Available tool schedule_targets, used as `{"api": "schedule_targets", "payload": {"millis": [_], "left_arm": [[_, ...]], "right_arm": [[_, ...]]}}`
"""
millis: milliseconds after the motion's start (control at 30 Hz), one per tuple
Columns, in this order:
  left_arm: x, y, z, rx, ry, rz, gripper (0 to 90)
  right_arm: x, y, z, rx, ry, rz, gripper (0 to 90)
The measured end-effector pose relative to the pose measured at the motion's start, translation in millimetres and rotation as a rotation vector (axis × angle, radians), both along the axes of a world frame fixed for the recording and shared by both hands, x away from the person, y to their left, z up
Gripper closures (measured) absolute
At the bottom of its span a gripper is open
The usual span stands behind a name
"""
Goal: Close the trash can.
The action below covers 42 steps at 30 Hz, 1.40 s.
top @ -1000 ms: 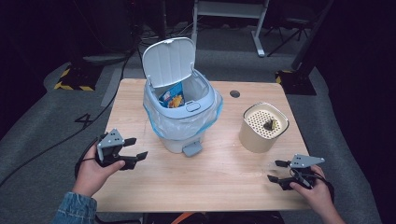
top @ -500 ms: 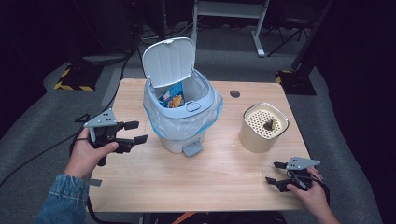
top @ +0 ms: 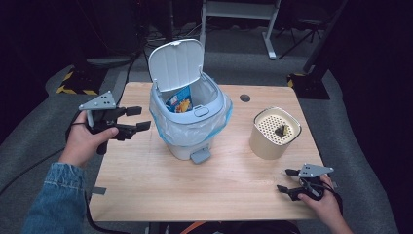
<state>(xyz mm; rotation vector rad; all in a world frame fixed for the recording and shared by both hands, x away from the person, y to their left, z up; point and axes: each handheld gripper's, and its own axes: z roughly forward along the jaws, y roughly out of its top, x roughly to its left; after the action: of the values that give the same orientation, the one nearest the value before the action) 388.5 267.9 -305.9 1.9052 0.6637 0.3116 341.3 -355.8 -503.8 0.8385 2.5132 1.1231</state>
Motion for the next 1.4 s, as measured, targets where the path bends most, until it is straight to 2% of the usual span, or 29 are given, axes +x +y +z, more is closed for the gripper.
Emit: {"api": "schedule_targets", "payload": {"millis": [200,333,400,533,567,700,833,1000,1233,1400], "left_arm": [[15.6,-0.6,19.7,-0.014,-0.022,0.018,33.1],[26.7,-3.2,30.9,0.009,-0.04,0.023,33.3],[32.9,-4.2,35.4,-0.018,-0.037,0.025,33.7],[42.8,-6.2,40.6,-0.016,-0.044,0.053,33.8],[50.5,-7.0,43.2,-0.02,-0.046,0.08,33.7],[60.5,-5.6,44.9,-0.02,-0.051,0.12,32.7],[69.1,-6.8,46.7,-0.036,-0.049,0.135,33.3],[70.6,-16.1,55.5,-0.074,-0.074,0.107,34.9],[70.9,-26.0,63.6,-0.051,-0.091,0.104,33.3],[63.9,-25.8,68.9,-0.072,-0.11,0.072,33.6]], "right_arm": [[0.0,0.0,0.0,0.0,0.0,0.0,22.5],[0.0,0.0,-0.1,0.001,0.0,0.0,22.5],[0.0,0.0,-0.1,0.001,0.0,0.0,22.5],[0.0,0.0,-0.1,0.001,0.0,0.0,22.5],[0.0,0.0,-0.1,0.002,0.0,0.0,22.5],[0.0,0.0,-0.1,0.001,0.0,0.0,22.5],[0.0,0.0,-0.1,0.002,0.0,0.001,22.5],[0.0,0.0,-0.1,0.002,0.0,0.0,22.5],[-0.1,0.1,-0.1,0.004,0.001,-0.001,22.5],[0.0,0.0,-0.1,0.002,0.0,0.0,22.5]]}}
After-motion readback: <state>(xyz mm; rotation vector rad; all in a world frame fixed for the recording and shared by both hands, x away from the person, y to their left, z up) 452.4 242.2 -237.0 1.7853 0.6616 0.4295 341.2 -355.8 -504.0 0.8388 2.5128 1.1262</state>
